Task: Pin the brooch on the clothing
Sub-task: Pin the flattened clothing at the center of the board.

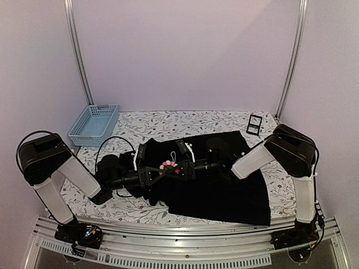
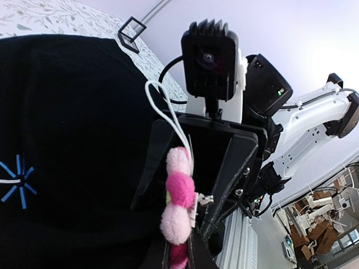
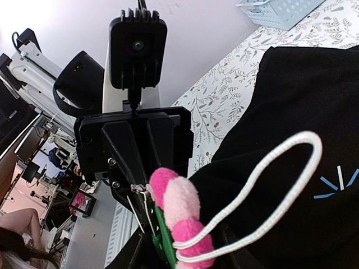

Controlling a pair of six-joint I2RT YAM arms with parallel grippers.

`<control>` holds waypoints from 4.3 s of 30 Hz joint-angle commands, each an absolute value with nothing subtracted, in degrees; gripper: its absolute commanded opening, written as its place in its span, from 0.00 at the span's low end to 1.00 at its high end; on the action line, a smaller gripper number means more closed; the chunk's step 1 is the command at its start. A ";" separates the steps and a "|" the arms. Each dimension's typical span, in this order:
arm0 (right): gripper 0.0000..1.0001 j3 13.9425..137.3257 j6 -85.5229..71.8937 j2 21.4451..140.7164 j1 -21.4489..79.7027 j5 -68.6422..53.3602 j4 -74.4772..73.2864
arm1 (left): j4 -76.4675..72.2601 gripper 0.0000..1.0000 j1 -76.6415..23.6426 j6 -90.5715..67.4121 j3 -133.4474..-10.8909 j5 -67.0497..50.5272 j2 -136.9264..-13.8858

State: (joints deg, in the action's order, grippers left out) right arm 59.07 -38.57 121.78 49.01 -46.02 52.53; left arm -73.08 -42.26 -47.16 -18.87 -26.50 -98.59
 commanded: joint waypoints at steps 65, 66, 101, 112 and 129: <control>0.23 58.25 -30.46 114.17 48.79 -41.41 44.46 | -51.78 0.00 -40.86 -43.86 -25.65 -35.46 -89.24; 0.22 58.17 -30.42 114.17 48.84 -41.15 44.32 | -51.77 0.00 -40.95 -43.86 -25.66 -35.43 -89.21; 0.05 57.15 -36.34 113.47 48.32 -37.53 47.26 | -52.72 0.00 -41.40 -42.89 -25.26 -35.12 -88.42; 0.09 56.10 -38.12 112.98 48.25 -35.08 47.90 | -52.86 0.00 -41.40 -42.89 -25.08 -35.16 -88.29; 0.10 55.18 -40.06 112.00 48.25 -31.95 48.34 | -52.94 0.00 -41.40 -43.09 -24.65 -34.63 -87.82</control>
State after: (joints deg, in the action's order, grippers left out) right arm 56.05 -39.18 113.43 49.12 -39.29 47.66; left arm -51.55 -40.75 -43.11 -25.34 -32.32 -89.58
